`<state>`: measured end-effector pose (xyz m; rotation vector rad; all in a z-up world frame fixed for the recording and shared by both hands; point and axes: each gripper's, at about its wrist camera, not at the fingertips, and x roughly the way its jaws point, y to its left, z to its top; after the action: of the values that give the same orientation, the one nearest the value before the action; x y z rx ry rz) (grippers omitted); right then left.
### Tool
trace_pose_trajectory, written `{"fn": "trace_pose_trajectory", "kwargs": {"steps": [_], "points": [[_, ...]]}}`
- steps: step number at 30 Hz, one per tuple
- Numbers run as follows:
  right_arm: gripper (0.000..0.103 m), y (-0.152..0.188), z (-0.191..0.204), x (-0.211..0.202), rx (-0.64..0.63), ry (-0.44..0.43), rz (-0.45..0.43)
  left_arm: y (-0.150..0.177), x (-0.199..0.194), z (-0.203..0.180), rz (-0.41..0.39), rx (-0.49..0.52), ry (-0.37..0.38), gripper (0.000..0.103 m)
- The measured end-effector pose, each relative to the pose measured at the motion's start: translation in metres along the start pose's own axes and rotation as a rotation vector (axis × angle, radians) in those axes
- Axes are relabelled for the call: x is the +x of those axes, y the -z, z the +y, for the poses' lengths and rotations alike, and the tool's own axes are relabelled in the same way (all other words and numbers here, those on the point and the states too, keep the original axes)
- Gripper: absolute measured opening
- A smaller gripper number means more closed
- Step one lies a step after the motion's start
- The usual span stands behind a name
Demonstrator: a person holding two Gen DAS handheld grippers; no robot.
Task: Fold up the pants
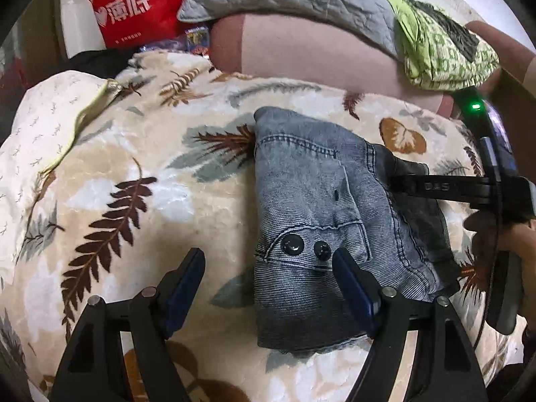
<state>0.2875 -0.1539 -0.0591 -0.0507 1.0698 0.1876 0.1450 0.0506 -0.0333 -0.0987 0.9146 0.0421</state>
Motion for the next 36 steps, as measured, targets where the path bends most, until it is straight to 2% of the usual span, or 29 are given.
{"fn": "trace_pose_trajectory", "kwargs": {"steps": [1,3,4,7,9,11,13,18,22,25,32,36], "points": [[0.084,0.002,0.000,-0.008,0.001,-0.002,-0.015,0.001,0.004,-0.002,0.010,0.007,-0.001,0.079],[0.084,0.012,0.000,-0.028,0.009,-0.025,-0.053,0.006,0.021,-0.008,0.086,0.046,-0.027,0.079],[0.084,0.019,-0.001,-0.040,0.014,-0.036,-0.076,0.008,0.020,-0.007,0.080,0.043,-0.034,0.079],[0.085,0.044,-0.005,-0.080,0.036,-0.087,-0.130,0.006,-0.003,-0.008,0.058,0.004,-0.038,0.079],[0.085,0.070,-0.003,-0.109,0.020,-0.116,-0.168,0.010,-0.024,-0.016,0.010,0.042,-0.045,0.079],[0.088,0.093,-0.001,-0.128,-0.005,-0.137,-0.181,0.019,-0.049,-0.027,-0.040,0.091,-0.096,0.079],[0.100,0.120,0.002,-0.145,-0.010,-0.141,-0.190,0.028,-0.066,-0.036,-0.055,0.110,-0.081,0.080],[0.102,0.168,0.011,-0.171,-0.074,-0.096,-0.215,0.043,-0.100,-0.050,-0.105,0.098,-0.043,0.080],[0.103,0.179,0.016,-0.181,-0.107,-0.047,-0.231,0.048,-0.120,-0.056,-0.132,0.088,-0.014,0.085],[0.103,0.185,0.020,-0.187,-0.114,-0.032,-0.248,0.051,-0.126,-0.057,-0.129,0.090,-0.030,0.086],[0.103,0.191,0.028,-0.191,-0.122,0.003,-0.264,0.054,-0.128,-0.046,-0.110,0.056,-0.004,0.087],[0.103,0.191,0.025,-0.194,-0.086,0.020,-0.284,0.053,-0.123,-0.043,-0.092,0.043,-0.008,0.093]]}}
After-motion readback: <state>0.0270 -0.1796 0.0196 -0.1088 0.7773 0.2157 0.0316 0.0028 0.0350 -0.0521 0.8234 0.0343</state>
